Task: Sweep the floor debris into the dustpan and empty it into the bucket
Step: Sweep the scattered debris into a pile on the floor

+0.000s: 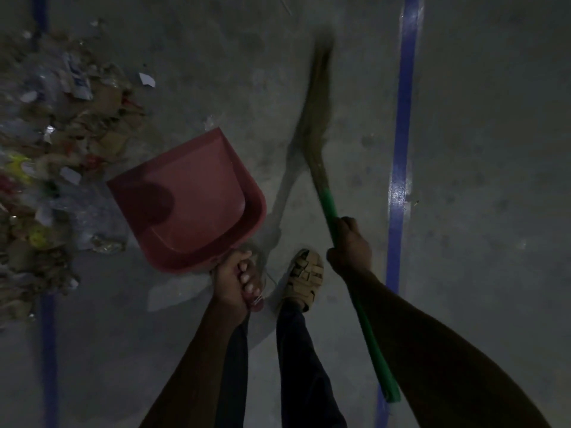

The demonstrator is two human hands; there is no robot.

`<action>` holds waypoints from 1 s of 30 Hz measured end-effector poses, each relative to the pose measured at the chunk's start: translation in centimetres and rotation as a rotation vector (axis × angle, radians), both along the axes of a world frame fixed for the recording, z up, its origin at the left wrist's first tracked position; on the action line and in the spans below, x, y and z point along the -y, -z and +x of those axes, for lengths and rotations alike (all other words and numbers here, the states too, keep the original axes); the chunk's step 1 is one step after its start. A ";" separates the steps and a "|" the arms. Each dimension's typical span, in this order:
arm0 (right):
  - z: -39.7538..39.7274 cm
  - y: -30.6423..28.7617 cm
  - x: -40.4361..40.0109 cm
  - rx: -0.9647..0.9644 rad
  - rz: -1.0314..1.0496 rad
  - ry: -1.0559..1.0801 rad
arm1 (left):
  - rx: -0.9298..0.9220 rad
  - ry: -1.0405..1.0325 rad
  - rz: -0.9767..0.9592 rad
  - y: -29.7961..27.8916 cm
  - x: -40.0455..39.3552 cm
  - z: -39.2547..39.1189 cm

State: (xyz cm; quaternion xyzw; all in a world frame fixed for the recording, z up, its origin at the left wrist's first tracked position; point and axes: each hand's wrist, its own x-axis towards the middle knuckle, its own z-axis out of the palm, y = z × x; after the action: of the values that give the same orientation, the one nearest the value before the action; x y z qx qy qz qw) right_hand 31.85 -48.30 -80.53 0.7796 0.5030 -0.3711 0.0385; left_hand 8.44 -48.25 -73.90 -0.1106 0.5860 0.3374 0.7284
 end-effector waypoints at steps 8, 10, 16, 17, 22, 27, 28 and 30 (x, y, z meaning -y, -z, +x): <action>-8.1 -0.2 -8.0 -0.170 0.012 -0.246 | 0.056 -0.108 0.043 0.0 0.1 -3.3; -8.5 -0.4 -8.8 -0.170 0.082 -0.262 | 0.046 -0.121 0.019 -0.2 0.3 -4.1; -8.4 -0.7 -8.2 -0.067 0.157 -0.216 | -0.002 -0.125 -0.096 -1.6 -0.4 -7.0; -8.5 -0.8 -7.8 -0.041 0.123 -0.216 | -0.008 -0.125 -0.104 -1.7 -0.6 -7.6; -10.3 -0.6 -5.8 -0.001 -0.101 -0.333 | -0.016 -0.270 0.009 -1.6 -1.3 -10.2; -16.3 -0.4 -6.0 -0.037 -0.090 -0.445 | -0.067 -0.288 -0.038 -1.1 -1.3 -13.4; -17.6 -0.2 -6.4 -0.053 -0.072 -0.458 | -0.079 -0.313 -0.075 -0.9 -1.3 -13.9; -19.9 0.2 -7.3 -0.087 -0.028 -0.477 | -0.091 -0.360 -0.141 -0.3 -1.2 -14.8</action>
State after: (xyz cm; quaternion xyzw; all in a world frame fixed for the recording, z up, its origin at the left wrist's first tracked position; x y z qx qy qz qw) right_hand 11.99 -40.97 -80.71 0.6213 0.6690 -0.3917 0.1139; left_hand -6.31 -47.09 -73.59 -0.2490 0.6111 0.4253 0.6194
